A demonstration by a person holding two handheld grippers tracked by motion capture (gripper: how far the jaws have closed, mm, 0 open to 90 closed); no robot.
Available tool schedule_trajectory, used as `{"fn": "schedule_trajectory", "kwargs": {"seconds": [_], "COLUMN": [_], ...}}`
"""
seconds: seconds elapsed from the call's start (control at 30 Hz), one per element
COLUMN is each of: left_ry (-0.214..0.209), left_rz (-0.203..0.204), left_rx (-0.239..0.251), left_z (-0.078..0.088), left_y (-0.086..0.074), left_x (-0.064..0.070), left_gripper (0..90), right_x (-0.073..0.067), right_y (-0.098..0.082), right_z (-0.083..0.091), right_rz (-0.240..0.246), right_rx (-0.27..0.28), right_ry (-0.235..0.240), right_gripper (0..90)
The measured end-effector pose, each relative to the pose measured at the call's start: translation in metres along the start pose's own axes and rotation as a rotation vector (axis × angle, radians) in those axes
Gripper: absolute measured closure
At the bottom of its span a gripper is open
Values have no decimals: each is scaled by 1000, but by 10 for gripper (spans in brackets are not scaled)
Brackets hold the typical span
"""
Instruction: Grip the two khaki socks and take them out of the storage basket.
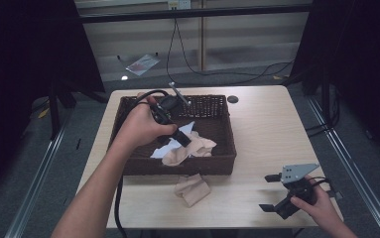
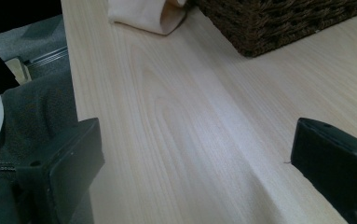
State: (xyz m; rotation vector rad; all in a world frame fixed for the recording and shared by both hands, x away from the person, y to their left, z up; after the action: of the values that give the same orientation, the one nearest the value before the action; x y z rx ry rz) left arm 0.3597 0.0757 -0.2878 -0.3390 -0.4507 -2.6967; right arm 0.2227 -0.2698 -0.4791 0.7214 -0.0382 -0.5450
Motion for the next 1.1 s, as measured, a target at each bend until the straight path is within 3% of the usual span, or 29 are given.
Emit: {"fn": "schedule_trajectory", "kwargs": {"seconds": [0.27, 0.37, 0.4, 0.47, 0.93, 1.03, 1.1], "left_ry": [-14, -14, -13, -12, -47, -65, -70], "left_rz": [-14, -18, -37, -27, -75, -79, -83], "left_rx": [12, 1, -10, 0, -19, -21, -24], "left_z": [-7, -10, -11, -13, -36, -44, -48], "left_y": [0, 0, 0, -1, -5, -6, -6], "left_x": [4, 6, 6, 9, 20, 22, 22], "left_gripper": [875, 876, 876, 874, 867, 849, 781], "right_x": [0, 0, 0, 0, 0, 0, 1], "right_y": [0, 0, 0, 0, 0, 0, 0], "right_z": [0, 0, 0, 0, 0, 0, 0], "right_rz": [3, 4, 4, 5, 0, 2, 5], "right_rx": [-1, -2, -2, -2, -2, -3, 0], "right_ry": [-1, 0, 1, 1, -1, -2, -1], "right_gripper": [22, 22, 22, 22, 22, 22, 22]}}
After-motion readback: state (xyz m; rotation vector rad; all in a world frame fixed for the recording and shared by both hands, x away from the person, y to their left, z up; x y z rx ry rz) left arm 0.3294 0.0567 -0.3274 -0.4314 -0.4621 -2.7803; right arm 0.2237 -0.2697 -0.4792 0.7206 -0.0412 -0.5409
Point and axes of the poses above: each handheld gripper's, and its own axes: z roughly backward along the jaws, y roughly out of its top, x roughly to its right, the point moved 1 cm from there along -z, roughly forward along the jaws, and after that the axes turned 10 degrees about -x, right-handed, at the moved point
